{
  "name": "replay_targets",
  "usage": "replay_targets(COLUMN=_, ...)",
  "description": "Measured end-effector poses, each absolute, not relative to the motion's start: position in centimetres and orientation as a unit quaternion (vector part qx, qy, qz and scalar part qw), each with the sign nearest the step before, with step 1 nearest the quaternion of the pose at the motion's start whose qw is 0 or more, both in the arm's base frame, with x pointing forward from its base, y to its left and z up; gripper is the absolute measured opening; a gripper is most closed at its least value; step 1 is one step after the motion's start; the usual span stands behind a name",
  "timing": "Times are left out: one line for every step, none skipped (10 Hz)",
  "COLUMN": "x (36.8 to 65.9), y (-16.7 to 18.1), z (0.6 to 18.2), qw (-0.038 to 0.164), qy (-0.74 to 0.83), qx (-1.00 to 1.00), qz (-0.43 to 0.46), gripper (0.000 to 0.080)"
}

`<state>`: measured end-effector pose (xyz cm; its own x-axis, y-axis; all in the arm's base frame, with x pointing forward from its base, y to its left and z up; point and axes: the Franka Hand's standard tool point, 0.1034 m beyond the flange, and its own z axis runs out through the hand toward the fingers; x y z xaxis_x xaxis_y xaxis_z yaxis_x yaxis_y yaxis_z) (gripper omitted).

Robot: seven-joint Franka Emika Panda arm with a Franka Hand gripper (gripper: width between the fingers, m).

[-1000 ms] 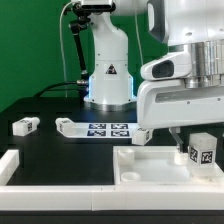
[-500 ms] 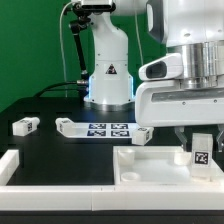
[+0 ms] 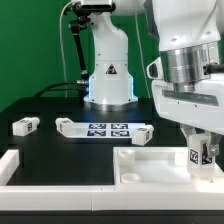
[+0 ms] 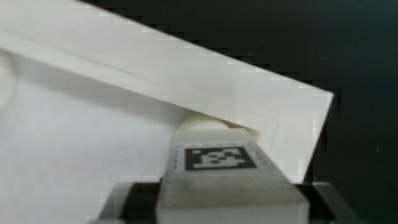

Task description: Assemble square table

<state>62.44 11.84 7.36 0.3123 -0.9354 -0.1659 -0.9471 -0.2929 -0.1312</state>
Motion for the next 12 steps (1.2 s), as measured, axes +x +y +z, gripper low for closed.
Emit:
replay_targets(x=62.43, y=11.85, z=7.36, qw=0.102, qy=0.596, qx=-0.796, qz=0.030, gripper=0.0293)
replay_targets(x=62.39, y=11.97, z=7.34, qw=0.102, qy=0.614, qx=-0.782, qz=0.033, gripper=0.0293)
replay_targets(x=62.43, y=11.91, z=7.35, qw=0.102, qy=0.575, qx=-0.811, qz=0.026, gripper=0.0405)
replay_targets(x=62.84, y=11.85, z=7.51, qw=0.102, qy=0.495, qx=-0.863, qz=0.002, gripper=0.0567)
replay_targets(x=62.96, y=11.94, z=7.62, qw=0.102, qy=0.435, qx=-0.895, qz=-0.007, gripper=0.0567)
replay_targets(x=63.00, y=11.99, z=7.69, qw=0.100, qy=0.371, qx=-0.923, qz=-0.016, gripper=0.0624)
replay_targets(x=62.97, y=11.89, z=7.61, qw=0.099, qy=0.337, qx=-0.936, qz=-0.019, gripper=0.0644)
replay_targets(x=62.96, y=11.84, z=7.60, qw=0.098, qy=0.305, qx=-0.947, qz=-0.022, gripper=0.0644)
replay_targets(x=62.95, y=11.72, z=7.57, qw=0.096, qy=0.255, qx=-0.962, qz=-0.027, gripper=0.0649)
replay_targets(x=62.92, y=11.48, z=7.48, qw=0.090, qy=0.171, qx=-0.980, qz=-0.038, gripper=0.0649)
replay_targets(x=62.93, y=11.54, z=7.37, qw=0.076, qy=0.073, qx=-0.993, qz=-0.059, gripper=0.0649)
replay_targets(x=62.62, y=11.64, z=7.02, qw=0.067, qy=0.009, qx=-0.995, qz=-0.068, gripper=0.0649)
